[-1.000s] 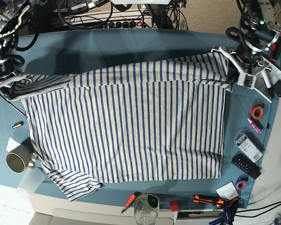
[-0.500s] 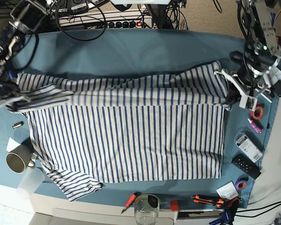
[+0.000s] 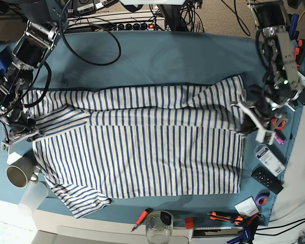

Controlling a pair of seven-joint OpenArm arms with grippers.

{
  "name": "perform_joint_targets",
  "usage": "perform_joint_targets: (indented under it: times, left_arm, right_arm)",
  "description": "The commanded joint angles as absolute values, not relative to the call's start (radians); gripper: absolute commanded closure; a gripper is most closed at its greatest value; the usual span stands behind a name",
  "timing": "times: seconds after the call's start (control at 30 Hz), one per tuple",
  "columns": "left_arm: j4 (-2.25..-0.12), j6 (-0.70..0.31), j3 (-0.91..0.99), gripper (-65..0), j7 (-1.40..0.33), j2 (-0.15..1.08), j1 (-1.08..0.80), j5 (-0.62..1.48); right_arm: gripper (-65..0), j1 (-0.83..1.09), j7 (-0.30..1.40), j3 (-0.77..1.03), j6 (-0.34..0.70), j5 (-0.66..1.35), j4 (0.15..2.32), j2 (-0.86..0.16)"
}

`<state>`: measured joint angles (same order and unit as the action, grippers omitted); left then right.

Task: Fold the T-shirt properly
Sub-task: 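Lift the shoulder edges and fold them over toward the hem with both grippers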

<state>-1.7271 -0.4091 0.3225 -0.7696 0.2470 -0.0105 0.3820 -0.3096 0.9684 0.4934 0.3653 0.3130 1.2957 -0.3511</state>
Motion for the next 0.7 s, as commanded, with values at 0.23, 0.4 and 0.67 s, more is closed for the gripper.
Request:
perform_joint_targets:
  times: [0.23,0.4,0.67]
  left_arm:
    - [-1.616,-0.355,0.245,0.0,-0.751,0.258,0.145,0.246]
    - [-1.522,-0.356,0.245,0.0,-0.75,0.273,0.205,0.217]
    - [-1.438,-0.393,0.244,0.0,-0.754,0.313,0.25,0.24]
  right_arm:
    - [0.0,-0.336,0.909,0.496,0.349,0.241,1.308,-0.375]
    - [0.0,-0.337,0.883,0.496,0.312,0.2,1.307,-0.374]
    - [0.0,-0.352,0.886,0.496,0.305,0.193,1.307,-0.374]
